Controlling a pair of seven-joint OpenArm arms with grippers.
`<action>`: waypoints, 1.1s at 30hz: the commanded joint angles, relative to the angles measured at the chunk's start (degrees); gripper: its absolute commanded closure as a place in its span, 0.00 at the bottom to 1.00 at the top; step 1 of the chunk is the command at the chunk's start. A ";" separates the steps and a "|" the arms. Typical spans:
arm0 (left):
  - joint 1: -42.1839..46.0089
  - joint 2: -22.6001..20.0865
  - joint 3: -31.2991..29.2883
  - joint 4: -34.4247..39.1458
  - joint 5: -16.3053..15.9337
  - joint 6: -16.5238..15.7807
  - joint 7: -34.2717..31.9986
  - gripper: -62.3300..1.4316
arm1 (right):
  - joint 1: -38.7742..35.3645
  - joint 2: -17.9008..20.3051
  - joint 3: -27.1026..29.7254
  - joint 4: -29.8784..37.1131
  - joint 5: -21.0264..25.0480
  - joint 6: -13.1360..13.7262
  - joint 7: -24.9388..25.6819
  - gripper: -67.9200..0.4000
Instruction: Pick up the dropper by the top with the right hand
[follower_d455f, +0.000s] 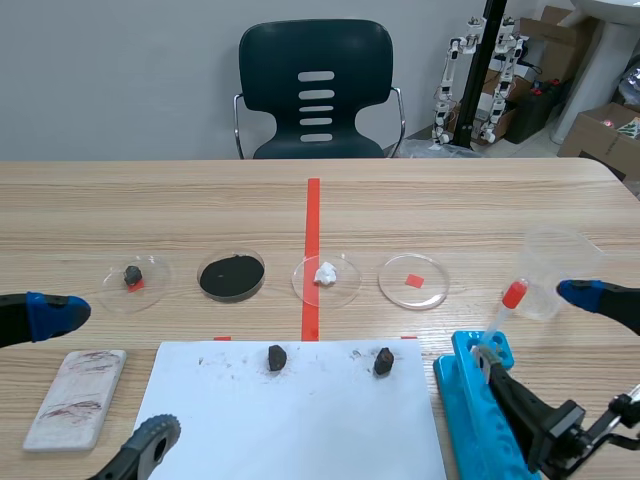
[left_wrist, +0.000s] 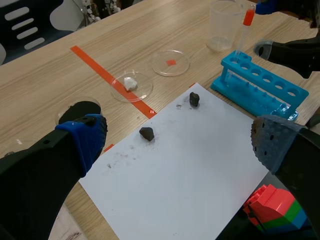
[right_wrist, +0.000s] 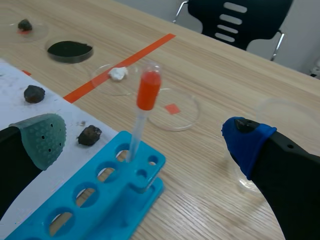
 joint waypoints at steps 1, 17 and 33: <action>-0.17 0.11 -0.37 0.24 -0.52 0.13 -0.85 0.03 | 1.16 0.15 0.26 1.31 0.96 -0.17 0.83 0.02; -0.17 0.11 -0.37 0.24 -0.52 0.13 -0.83 0.03 | 6.01 -0.76 -3.96 -1.11 -2.19 2.08 4.68 0.02; -0.17 0.11 -0.37 0.24 -0.52 0.13 -0.83 0.03 | 6.49 -1.57 -3.96 -4.11 -2.14 0.39 8.11 0.02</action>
